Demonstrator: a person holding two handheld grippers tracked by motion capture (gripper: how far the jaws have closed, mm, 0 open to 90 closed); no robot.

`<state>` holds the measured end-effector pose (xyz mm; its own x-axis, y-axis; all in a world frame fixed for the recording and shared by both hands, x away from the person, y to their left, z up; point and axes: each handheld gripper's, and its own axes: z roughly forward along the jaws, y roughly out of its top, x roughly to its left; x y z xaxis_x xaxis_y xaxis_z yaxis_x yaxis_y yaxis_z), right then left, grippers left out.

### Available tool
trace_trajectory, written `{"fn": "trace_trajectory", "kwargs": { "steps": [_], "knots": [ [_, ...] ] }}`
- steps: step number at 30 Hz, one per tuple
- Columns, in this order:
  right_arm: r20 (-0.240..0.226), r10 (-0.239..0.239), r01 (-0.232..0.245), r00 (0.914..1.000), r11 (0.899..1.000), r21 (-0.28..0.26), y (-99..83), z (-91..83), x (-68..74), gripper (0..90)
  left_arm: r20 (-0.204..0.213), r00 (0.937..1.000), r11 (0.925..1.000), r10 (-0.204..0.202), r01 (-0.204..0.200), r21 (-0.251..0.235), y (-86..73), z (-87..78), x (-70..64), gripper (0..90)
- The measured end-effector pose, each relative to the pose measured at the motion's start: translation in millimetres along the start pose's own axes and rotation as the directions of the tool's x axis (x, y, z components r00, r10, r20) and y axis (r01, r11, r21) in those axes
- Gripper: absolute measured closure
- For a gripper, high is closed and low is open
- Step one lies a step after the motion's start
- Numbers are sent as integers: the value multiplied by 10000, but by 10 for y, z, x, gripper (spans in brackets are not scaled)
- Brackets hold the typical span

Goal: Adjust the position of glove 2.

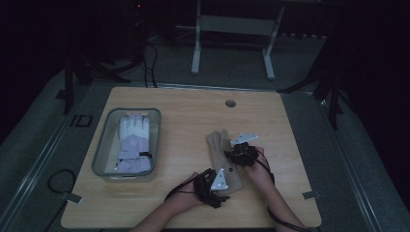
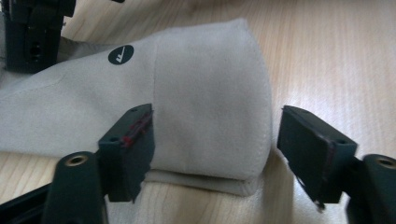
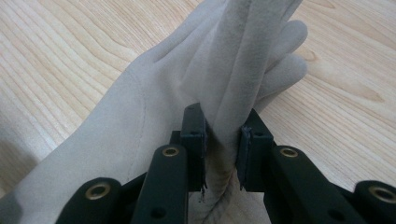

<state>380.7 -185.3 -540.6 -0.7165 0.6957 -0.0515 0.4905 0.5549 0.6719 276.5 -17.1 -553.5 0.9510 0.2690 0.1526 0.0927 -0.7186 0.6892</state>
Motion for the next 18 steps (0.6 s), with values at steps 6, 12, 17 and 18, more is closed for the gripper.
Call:
{"fn": "trace_trajectory", "kwargs": {
  "steps": [6, 12, 17, 18],
  "knots": [
    [37, 28, -28, 10000, 10000, 10, 4, -2, 6, 765, -1, 9999, 9997, -122, 122, 229, 22, 24, 6, 447],
    [83, 62, -62, 9999, 10000, 33, 12, -12, 18, 777, -328, 9981, 9973, -528, 544, 502, 42, 8, 84, 766],
    [69, 100, -100, 9999, 9999, 5, 20, -32, 14, 786, 91, 9971, 9944, -761, 753, 739, 58, -39, 151, 813],
    [52, 99, -99, 9999, 9999, -28, 25, -40, 9, 789, 118, 9968, 9943, -788, 777, 735, 55, -56, 166, 816]
  ]
}}
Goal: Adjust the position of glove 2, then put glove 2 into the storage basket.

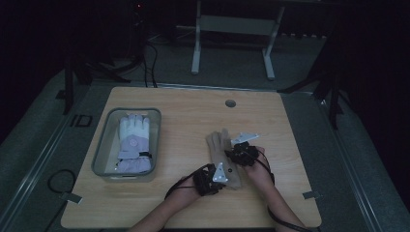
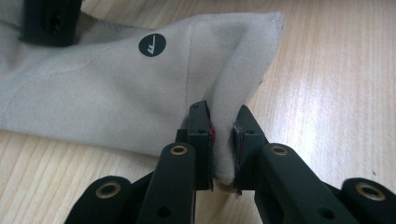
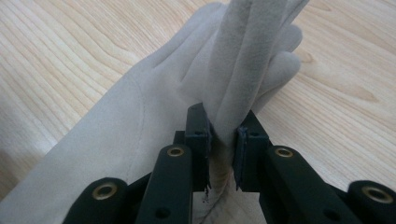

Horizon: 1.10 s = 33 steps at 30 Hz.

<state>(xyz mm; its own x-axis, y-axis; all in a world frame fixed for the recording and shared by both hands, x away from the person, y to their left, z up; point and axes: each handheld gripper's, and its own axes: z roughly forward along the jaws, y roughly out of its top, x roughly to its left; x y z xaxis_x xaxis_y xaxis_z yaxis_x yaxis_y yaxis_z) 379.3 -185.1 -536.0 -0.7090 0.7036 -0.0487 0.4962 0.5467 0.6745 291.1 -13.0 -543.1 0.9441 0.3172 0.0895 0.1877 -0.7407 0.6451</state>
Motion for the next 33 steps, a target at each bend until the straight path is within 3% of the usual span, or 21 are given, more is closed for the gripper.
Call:
{"fn": "trace_trajectory", "kwargs": {
  "steps": [6, 17, 24, 33],
  "knots": [
    [-172, 175, -178, 9997, 9997, -191, 70, -67, -5, 799, 225, 9995, 9997, -240, 241, -53, -7, -149, 82, 821],
    [-287, 163, -178, 9995, 9983, -547, 250, -126, 58, 801, 146, 9996, 9997, -252, 252, 8, -10, -336, 140, 824],
    [-279, 19, -42, 9996, 9968, -802, 398, -180, 100, 802, -104, 9999, 10000, -46, 46, 62, 9, -535, 190, 824],
    [-342, -281, 236, 9990, 9918, -1257, 754, -241, 297, 801, -452, 9990, 9996, 10, 3, 270, -41, -865, 282, 824]
  ]
}}
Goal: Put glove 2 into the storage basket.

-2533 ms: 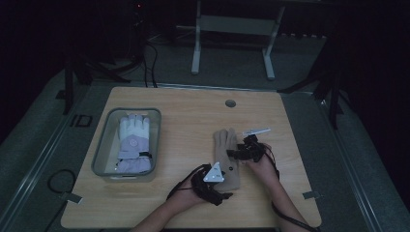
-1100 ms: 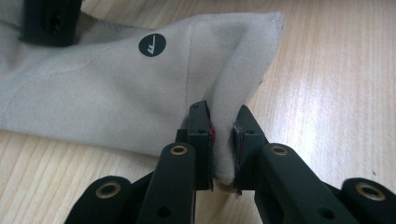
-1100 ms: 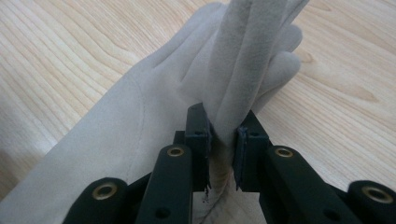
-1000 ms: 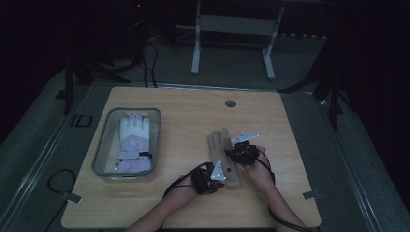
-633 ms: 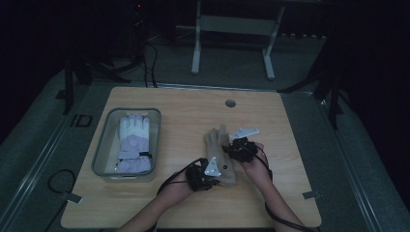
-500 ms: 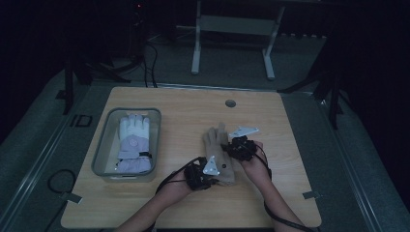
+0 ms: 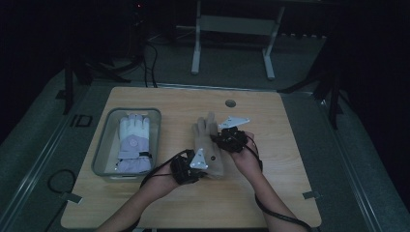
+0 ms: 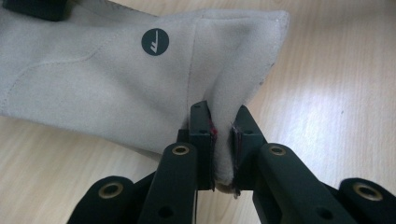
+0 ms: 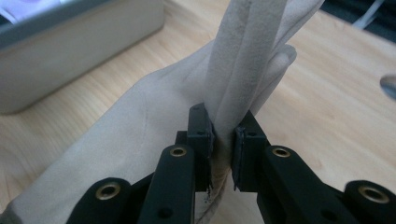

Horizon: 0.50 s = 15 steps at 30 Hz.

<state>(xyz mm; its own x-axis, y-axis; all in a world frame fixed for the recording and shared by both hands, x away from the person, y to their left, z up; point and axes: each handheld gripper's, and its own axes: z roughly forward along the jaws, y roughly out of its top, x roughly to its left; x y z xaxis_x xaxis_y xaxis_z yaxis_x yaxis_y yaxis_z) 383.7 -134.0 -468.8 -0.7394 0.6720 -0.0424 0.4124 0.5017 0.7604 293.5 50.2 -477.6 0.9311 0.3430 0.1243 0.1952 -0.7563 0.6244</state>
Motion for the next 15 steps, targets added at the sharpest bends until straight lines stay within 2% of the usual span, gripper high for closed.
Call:
{"fn": "trace_trajectory", "kwargs": {
  "steps": [9, 11, 12, 15],
  "knots": [
    [-221, -227, 222, 9995, 9995, -240, 290, 71, 162, 802, -471, 9988, 9998, -106, 113, 143, -106, -304, 81, 824],
    [-256, -293, 286, 9992, 9992, -275, 331, 83, 190, 802, -517, 9986, 9998, -133, 140, 144, -116, -328, 84, 824],
    [-312, -454, 445, 9985, 9986, -287, 413, 110, 250, 802, -675, 9976, 9996, -181, 196, 215, -152, -417, 102, 825],
    [-351, -621, 607, 9974, 9973, -403, 533, 150, 333, 802, -841, 9962, 9993, -243, 266, 267, -206, -529, 143, 824]
  ]
}}
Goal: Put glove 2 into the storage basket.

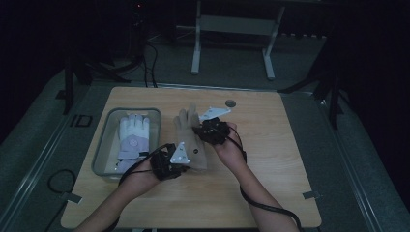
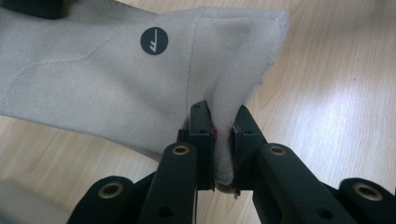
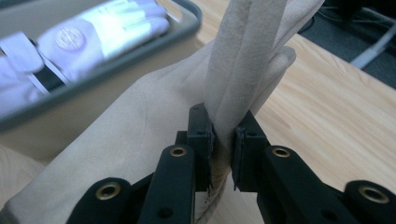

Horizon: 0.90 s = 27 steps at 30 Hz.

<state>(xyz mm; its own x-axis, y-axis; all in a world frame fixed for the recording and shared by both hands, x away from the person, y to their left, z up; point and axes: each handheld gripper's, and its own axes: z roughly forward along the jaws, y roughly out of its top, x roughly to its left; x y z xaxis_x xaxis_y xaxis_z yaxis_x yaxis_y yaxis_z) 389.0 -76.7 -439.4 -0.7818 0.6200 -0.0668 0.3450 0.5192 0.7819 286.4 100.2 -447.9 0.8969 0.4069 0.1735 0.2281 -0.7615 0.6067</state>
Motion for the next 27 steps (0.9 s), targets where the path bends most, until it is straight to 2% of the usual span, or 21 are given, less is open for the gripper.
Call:
{"fn": "trace_trajectory", "kwargs": {
  "steps": [8, 12, 17, 20, 21, 24, 27],
  "knots": [
    [-277, -129, 126, 9995, 9999, -112, 283, 164, 161, 802, -372, 9989, 9995, -288, 292, 111, -173, -219, 121, 824],
    [-443, -348, 340, 9984, 9992, -190, 453, 312, 307, 802, -558, 9975, 9989, -426, 437, 192, -288, -338, 171, 824],
    [-654, -507, 499, 9966, 9987, -135, 612, 485, 467, 801, -827, 9940, 9965, -714, 747, 373, -518, -501, 261, 824],
    [-736, -574, 566, 9956, 9983, -128, 670, 557, 540, 801, -872, 9933, 9961, -752, 790, 405, -558, -527, 273, 824],
    [-839, -683, 676, 9941, 9976, -117, 729, 631, 614, 801, -974, 9913, 9942, -885, 939, 526, -659, -591, 301, 824],
    [-952, -795, 793, 9923, 9968, -68, 804, 735, 717, 801, -1071, 9888, 9921, -1035, 1103, 601, -770, -652, 332, 824],
    [-1052, -870, 870, 9906, 9962, -51, 868, 834, 815, 802, -1154, 9836, 9875, -1386, 1460, 587, -925, -714, 378, 824]
  ]
}}
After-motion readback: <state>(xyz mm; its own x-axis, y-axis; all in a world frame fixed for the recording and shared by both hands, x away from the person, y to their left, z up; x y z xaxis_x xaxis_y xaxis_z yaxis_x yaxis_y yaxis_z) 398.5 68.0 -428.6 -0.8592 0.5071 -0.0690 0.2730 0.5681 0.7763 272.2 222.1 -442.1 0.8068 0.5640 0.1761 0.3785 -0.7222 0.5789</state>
